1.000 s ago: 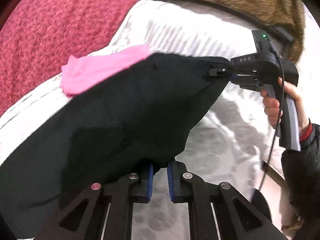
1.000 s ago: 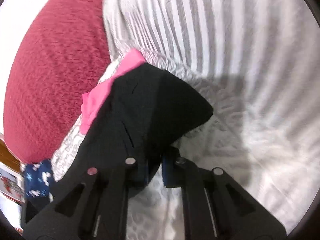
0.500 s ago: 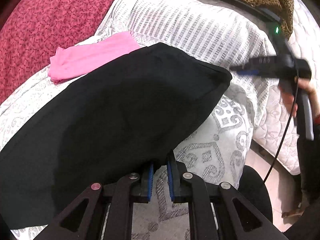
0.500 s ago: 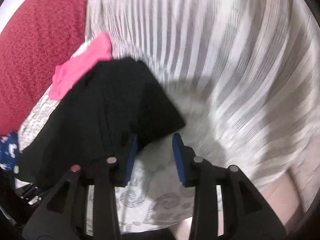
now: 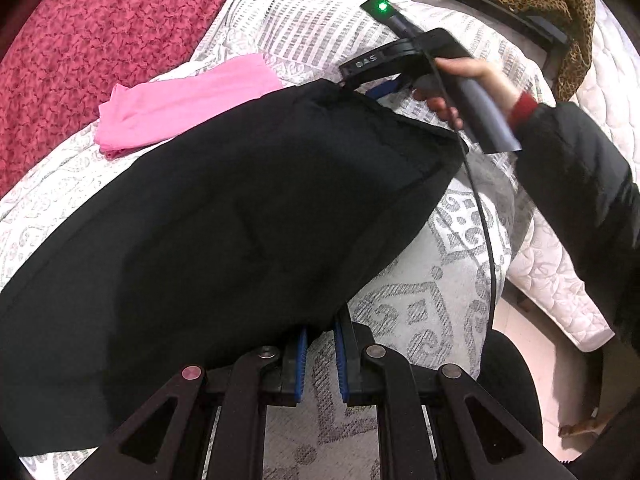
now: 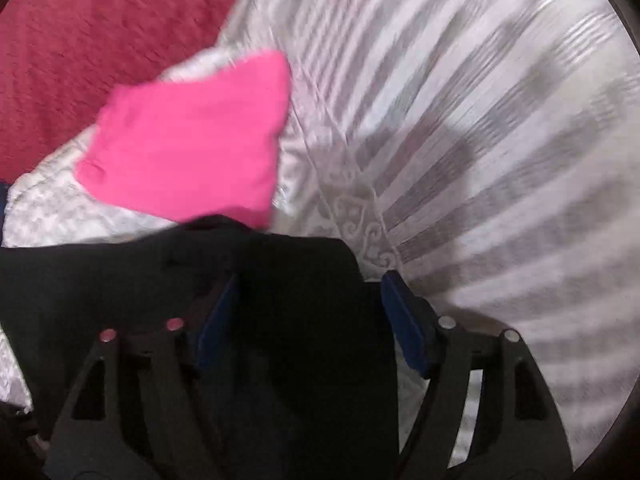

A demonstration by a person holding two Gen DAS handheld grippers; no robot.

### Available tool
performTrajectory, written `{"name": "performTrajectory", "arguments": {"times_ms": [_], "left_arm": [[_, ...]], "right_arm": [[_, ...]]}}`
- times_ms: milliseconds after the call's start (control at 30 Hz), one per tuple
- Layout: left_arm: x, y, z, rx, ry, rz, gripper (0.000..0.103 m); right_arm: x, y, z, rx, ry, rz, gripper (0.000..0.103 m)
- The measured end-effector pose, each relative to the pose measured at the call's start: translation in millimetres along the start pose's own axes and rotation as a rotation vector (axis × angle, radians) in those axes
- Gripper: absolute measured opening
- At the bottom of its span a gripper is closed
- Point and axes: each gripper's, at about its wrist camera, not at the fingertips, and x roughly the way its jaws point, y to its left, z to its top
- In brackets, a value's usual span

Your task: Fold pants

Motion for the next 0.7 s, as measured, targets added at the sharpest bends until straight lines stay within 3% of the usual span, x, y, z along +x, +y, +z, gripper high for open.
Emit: {"name": "performTrajectory", "arguments": {"times_ms": [67, 100, 167, 233, 333, 500, 633, 700], "left_arm": [[2.1, 1.5, 1.0, -0.005, 0.003, -0.005, 0.011], [2.4, 2.2, 1.3, -0.008, 0.003, -0.008, 0.011], [2.1, 3.6, 1.3, -0.012, 0.000, -0.012, 0.011], [0.8, 3.7, 1.0, -0.013, -0.003, -0.015, 0.011], [1.2, 3.0, 0.5, -0.009, -0.005, -0.015, 0.011], [3.8, 2.4, -0.8, -0.013, -0.010, -0.008, 0.011], [1.6, 3.5, -2.5, -0.022, -0.002, -0.011, 0.015], [-1.1, 3.5, -3.8, -0.028, 0.009, -0.009, 0.020]], "right_arm": [[6.3, -2.5, -0.9, 0.019, -0.020, 0.011, 0.072], [4.7, -3.3, -1.6, 0.023, -0.042, 0.004, 0.042], [-0.2, -4.8, -2.8, 0.052, -0.053, 0.085, 0.022], [-18.7, 4.9, -5.7, 0.052, -0.120, 0.047, 0.021], [-50.1, 30.9, -14.7, -0.036, -0.237, -0.136, 0.021], [-12.0, 23.7, -3.9, -0.106, -0.191, -0.338, 0.026], [13.1, 11.3, 0.1, -0.053, -0.132, -0.300, 0.028], [12.5, 16.8, 0.4, -0.065, -0.124, -0.325, 0.042]]}}
